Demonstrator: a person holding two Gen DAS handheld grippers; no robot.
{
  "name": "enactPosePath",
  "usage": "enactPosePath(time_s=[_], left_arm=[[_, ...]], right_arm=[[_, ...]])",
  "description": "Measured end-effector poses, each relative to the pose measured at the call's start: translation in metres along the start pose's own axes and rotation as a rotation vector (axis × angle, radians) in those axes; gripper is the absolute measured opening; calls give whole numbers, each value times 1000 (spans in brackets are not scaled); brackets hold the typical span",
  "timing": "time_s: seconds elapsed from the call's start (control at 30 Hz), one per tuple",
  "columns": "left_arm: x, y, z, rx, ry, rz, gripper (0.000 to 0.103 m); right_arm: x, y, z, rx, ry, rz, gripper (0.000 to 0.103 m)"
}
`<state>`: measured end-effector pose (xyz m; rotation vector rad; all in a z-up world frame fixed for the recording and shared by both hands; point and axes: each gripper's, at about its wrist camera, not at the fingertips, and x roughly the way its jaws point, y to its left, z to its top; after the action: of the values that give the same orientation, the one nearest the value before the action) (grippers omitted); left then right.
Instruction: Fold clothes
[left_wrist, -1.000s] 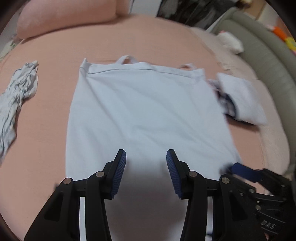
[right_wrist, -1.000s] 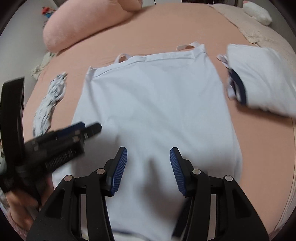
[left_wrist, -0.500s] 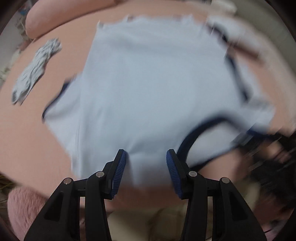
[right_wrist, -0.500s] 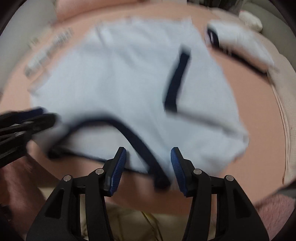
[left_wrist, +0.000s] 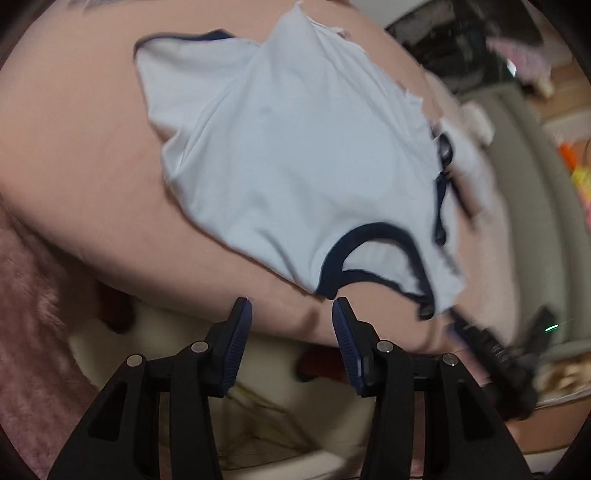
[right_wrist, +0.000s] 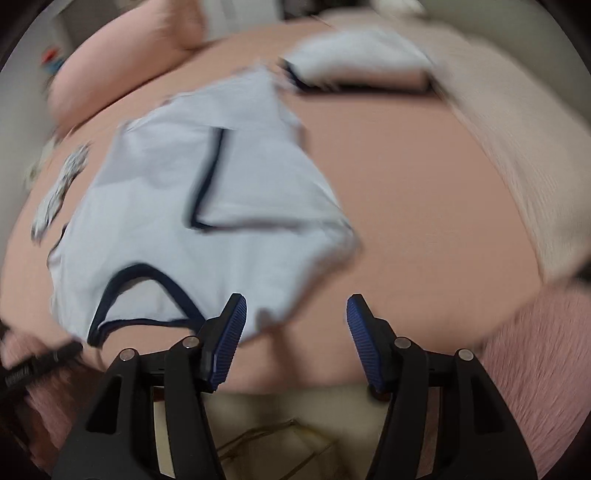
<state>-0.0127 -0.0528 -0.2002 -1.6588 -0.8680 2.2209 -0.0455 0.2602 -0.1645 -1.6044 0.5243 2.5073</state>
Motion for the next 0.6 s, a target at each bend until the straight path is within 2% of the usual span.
enactPosePath(time_s=[0.07,0.17,0.4,0.43,0.47,0.5,0.53,0.6], left_arm=[[-2,6,6,-41,-18,-54,46],[-3,4,15,-83,-45,-76,46],[10,-2,22,-74,-94,-42,45],[11,-5,23,-64,-104,-31,42],[11,-7,24,-55,-113,-20,34],[9,-8,24,-39,-130,12,11],[13,-12,24,-28,-133,35,7],[8,-12,22,-24,-141,33,7]], right_arm=[[9,-7,-4,47,58,123,59],[12,1,-3,47,42,187,60],[25,14,5,56,-21,154,60],[27,15,10,56,-30,148,55],[28,15,12,56,-32,150,50],[29,15,13,56,-30,159,31],[30,14,14,56,-27,168,16],[31,12,11,58,-4,194,7]])
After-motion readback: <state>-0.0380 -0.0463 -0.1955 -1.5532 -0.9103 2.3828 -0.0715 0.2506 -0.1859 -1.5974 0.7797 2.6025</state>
